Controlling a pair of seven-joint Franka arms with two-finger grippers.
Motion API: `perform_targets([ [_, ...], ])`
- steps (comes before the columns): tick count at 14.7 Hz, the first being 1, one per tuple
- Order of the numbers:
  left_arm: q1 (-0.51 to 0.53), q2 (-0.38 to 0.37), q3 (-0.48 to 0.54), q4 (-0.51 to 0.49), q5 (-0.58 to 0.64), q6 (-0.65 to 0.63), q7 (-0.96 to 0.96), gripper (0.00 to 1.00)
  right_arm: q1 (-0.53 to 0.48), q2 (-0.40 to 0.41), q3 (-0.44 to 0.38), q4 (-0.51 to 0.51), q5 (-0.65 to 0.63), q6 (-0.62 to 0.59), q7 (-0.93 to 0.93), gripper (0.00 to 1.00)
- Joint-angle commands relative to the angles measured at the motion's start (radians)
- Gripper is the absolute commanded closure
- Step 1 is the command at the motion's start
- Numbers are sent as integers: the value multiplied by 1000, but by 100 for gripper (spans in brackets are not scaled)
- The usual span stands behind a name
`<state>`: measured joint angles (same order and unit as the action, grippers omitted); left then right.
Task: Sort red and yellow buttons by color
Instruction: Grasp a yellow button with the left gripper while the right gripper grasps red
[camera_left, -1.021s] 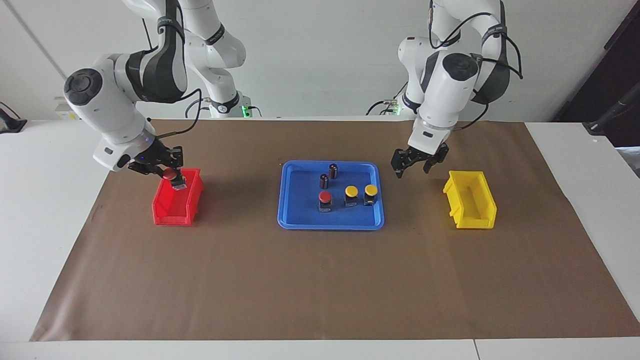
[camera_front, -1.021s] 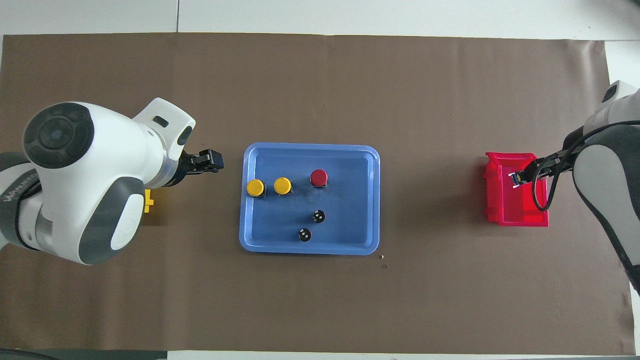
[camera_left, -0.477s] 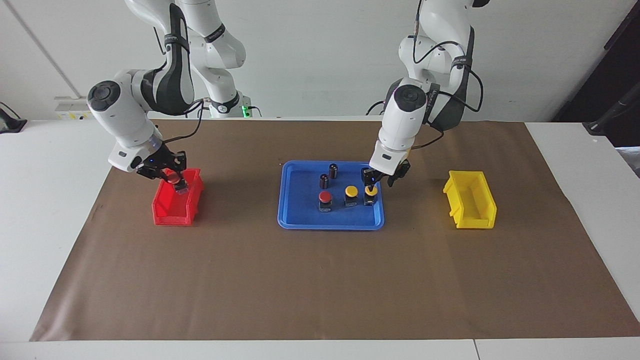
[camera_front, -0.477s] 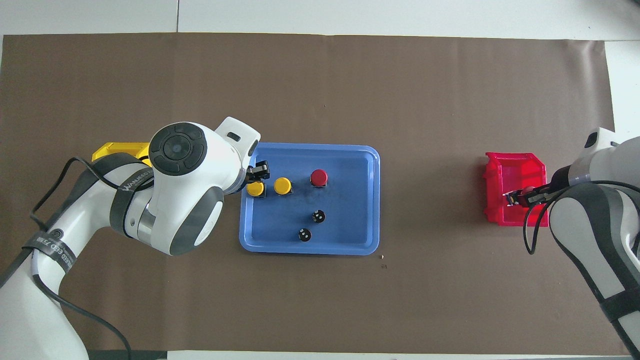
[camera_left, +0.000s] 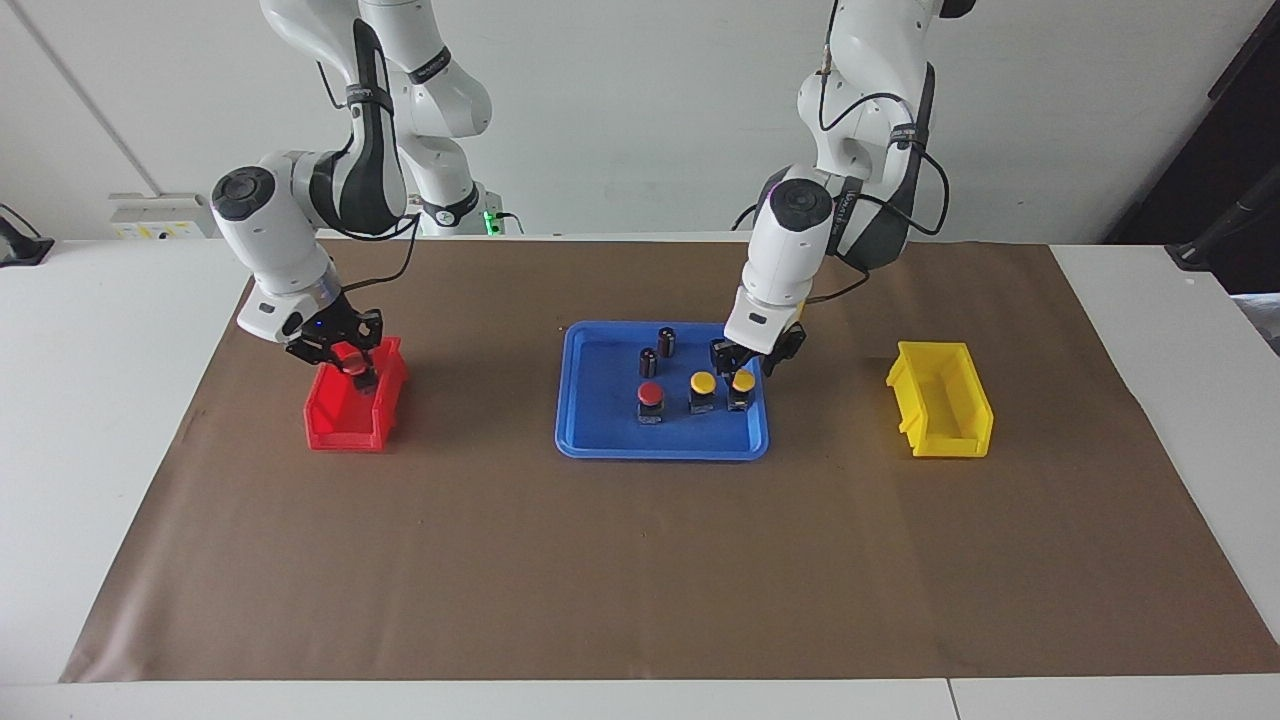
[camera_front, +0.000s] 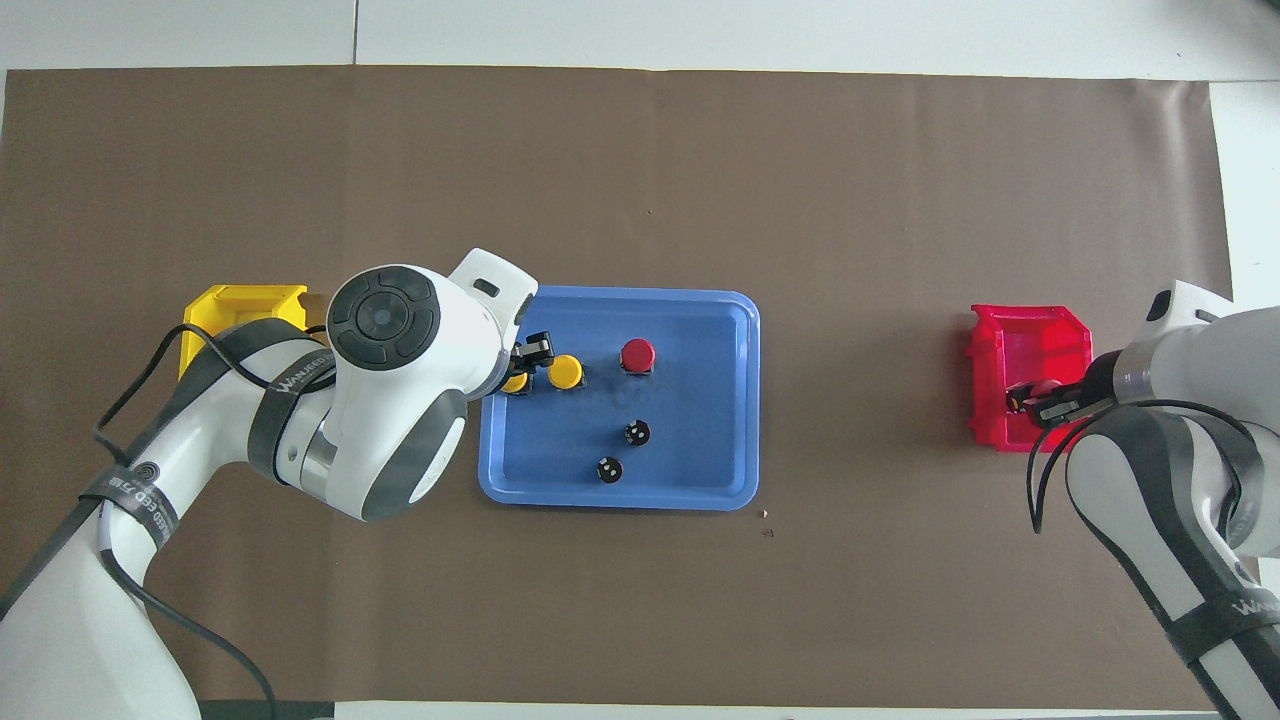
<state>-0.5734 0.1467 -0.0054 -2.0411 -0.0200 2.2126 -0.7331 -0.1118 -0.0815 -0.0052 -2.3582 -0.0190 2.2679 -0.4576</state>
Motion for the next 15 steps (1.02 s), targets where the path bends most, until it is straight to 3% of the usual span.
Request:
perform_targets([
  [1,-17,-13,15,-51,20,68,-20,33,-15,-27,7,-39,-33,35,-18,82],
  [4,-17,-13,15,-62,20,78,-20,33,-16,-23,8,-26,-38,15,-18,24],
  [5,-17,-10,15,-64,20,85,-22,34,-16,-18,10,5,-38,-7,-16,14],
  [6,-19,-10,15,-64,20,90,-22,54,-11,2,10,60,-36,-65,-15,12],
  [7,-19,-10,13,-62,20,93,-22,96,-6,29,13,159,-36,-162,-7,2],
  [9,-17,3,15,-22,14,73,-35,98,35,90,27,369,-33,-351,46,0],
  [11,-17,-1,13,60,12,-37,-49,98,116,138,27,544,-21,-491,179,0],
  [13,-13,-19,15,91,12,-112,-34,98,205,178,33,632,11,-504,316,0],
  [15,7,-38,25,94,12,-163,33,98,318,192,34,633,65,-414,475,0],
])
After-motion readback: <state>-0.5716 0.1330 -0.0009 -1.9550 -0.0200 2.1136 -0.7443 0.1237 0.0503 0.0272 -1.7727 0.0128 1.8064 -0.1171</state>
